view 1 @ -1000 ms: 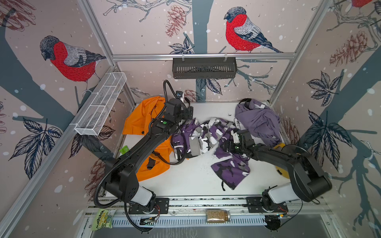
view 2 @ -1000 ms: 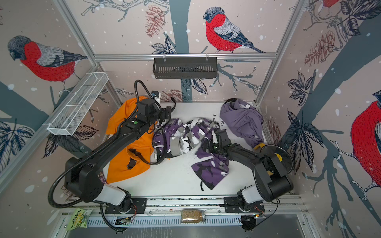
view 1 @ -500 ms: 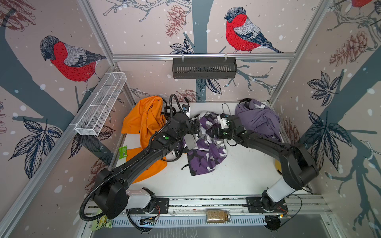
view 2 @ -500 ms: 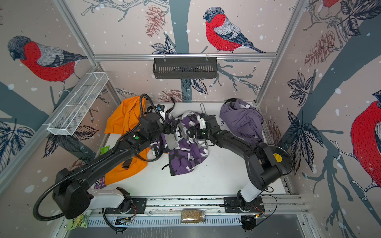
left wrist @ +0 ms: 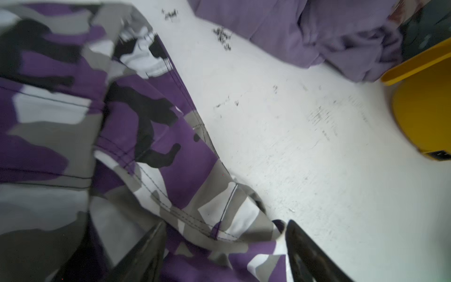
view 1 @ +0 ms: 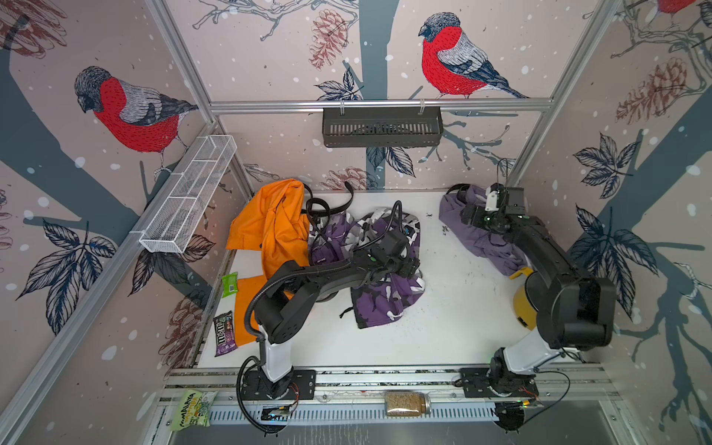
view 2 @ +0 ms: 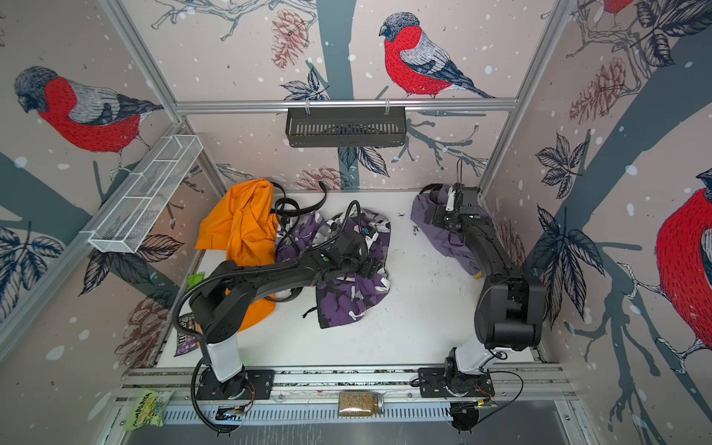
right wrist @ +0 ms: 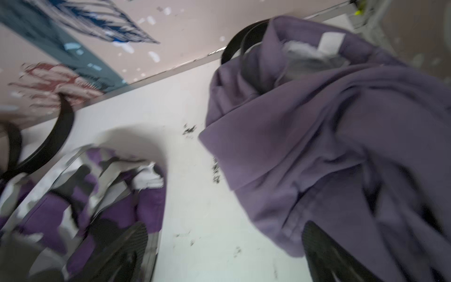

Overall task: Remove the belt from the trousers
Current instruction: Pick up the trousers from the corner of the board.

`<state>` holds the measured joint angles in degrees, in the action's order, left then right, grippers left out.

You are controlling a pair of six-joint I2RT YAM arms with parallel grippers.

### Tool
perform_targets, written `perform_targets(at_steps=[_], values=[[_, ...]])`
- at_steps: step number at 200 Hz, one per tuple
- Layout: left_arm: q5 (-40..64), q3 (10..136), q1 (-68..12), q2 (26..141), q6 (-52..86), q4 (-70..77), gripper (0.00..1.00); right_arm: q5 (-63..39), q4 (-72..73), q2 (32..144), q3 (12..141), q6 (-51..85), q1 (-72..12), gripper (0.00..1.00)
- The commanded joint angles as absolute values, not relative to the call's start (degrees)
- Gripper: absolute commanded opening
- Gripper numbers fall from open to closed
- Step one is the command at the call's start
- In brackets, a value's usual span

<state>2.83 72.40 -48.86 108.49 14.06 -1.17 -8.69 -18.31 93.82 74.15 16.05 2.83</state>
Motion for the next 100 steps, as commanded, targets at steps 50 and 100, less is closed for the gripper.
perform_targets(at_steps=[50,100], values=[[1.15,68.00,-45.26,110.35,17.78,-7.15,0.61,-1.17,-20.85,107.48,88.59,16.69,9.69,0.99],[0.36,65.08,-43.16,107.77,18.90,-6.02,0.64,-4.76,-24.39,120.69,96.98,18.05,9.85,1.00]])
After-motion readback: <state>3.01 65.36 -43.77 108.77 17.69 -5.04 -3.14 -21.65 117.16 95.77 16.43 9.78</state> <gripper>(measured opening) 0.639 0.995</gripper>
